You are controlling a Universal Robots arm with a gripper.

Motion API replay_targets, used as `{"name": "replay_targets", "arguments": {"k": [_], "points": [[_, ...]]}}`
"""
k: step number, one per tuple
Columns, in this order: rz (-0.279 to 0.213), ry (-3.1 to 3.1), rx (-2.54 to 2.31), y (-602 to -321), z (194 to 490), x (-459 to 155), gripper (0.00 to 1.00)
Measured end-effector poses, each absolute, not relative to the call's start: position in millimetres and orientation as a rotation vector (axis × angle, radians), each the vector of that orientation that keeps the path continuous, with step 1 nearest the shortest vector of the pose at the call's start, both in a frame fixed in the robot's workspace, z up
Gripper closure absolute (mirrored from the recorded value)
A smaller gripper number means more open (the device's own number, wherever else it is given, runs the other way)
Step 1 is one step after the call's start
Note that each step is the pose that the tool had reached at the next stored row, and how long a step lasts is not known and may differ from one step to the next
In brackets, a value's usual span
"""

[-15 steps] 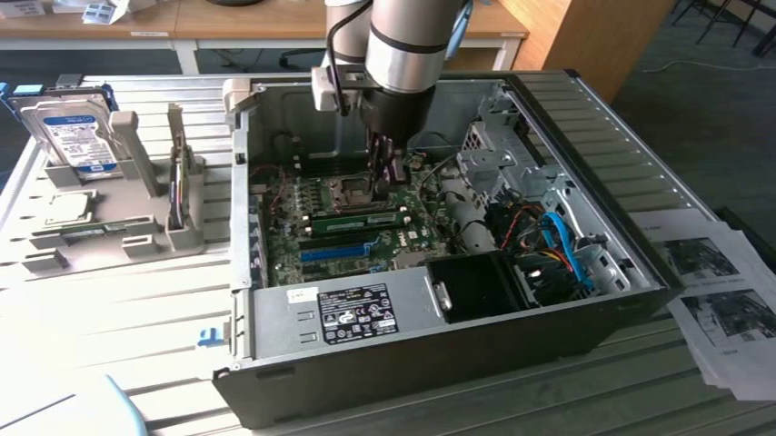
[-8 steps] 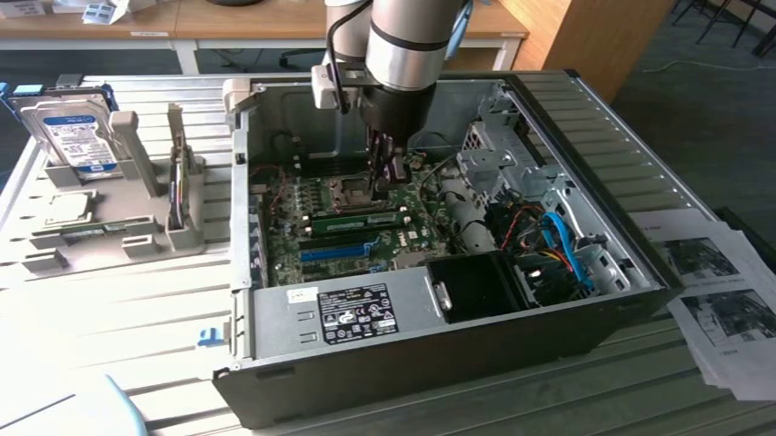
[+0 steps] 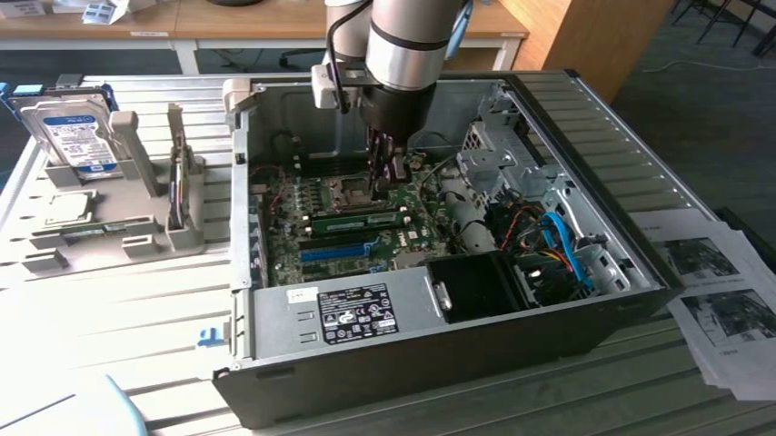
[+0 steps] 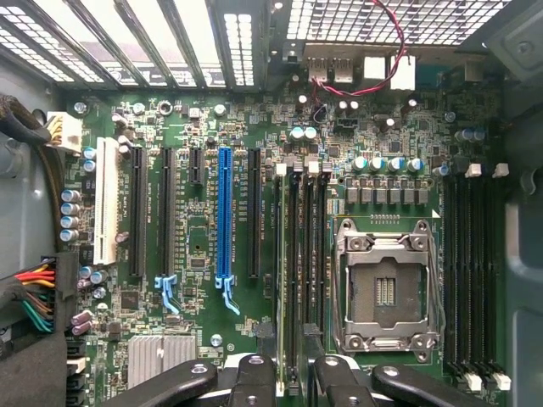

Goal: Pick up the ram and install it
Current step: 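Insert the ram into the slot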

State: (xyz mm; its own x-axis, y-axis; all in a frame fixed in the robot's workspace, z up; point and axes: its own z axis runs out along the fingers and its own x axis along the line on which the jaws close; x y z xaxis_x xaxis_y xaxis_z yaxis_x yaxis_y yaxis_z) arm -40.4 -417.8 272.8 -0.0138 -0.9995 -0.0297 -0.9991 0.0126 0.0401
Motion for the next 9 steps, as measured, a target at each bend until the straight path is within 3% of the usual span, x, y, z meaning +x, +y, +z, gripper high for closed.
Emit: {"name": "replay_targets", "arguments": {"k": [9], "points": [[-0.078, -2.230, 2.201, -417.7, 279.1, -40.4, 0.76]]}}
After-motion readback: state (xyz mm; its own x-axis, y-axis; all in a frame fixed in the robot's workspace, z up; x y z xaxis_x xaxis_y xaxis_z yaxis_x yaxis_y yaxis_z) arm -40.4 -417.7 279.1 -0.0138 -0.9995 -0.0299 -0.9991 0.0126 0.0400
